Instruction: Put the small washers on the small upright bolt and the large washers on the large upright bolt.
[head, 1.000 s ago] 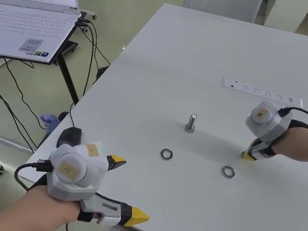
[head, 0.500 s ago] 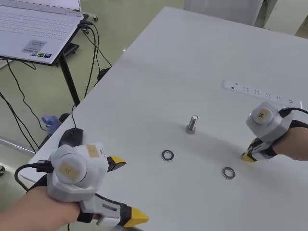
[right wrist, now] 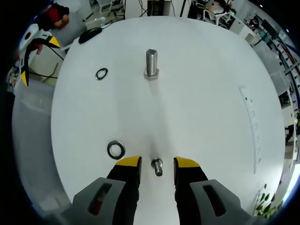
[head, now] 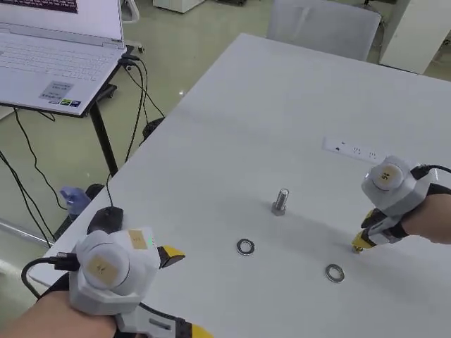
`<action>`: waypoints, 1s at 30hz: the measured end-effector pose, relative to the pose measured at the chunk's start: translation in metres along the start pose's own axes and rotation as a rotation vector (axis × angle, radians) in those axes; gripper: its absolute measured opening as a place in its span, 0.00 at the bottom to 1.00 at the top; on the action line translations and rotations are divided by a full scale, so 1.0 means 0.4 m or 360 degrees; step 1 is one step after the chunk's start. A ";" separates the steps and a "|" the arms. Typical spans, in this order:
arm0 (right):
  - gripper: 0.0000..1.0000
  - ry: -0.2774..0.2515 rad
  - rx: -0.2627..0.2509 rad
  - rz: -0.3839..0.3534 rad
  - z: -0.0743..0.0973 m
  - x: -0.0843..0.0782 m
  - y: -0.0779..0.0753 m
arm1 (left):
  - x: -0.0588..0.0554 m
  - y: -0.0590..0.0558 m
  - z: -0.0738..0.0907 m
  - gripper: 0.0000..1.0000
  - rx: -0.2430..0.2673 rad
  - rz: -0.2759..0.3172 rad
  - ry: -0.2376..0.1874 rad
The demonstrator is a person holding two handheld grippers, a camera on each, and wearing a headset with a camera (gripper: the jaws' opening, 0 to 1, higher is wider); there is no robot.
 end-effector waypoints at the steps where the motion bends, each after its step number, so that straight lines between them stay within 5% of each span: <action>1: 0.30 -0.0015 0.0002 0.0010 0.002 0.010 0.002 | 0.003 -0.001 0.001 0.81 -0.0002 -0.0003 -0.0002; 10: 0.33 -0.0073 0.0068 0.0091 0.005 0.050 0.053 | 0.017 -0.010 0.002 0.82 -0.0018 -0.0026 -0.0009; 30: 0.39 -0.0086 0.0184 0.0157 -0.021 0.012 0.136 | 0.013 -0.017 0.012 0.81 -0.0015 -0.0032 -0.0018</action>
Point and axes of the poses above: the centre of the closed fingertips' face, and the gripper's own axes: z roughly backward along the fingers, y roughly to its left, x roughly out of its top, the point moved 1 cm from there along z, roughly backward along the fingers, and after that the axes turned 12 degrees about -y, right-handed, at the moved point
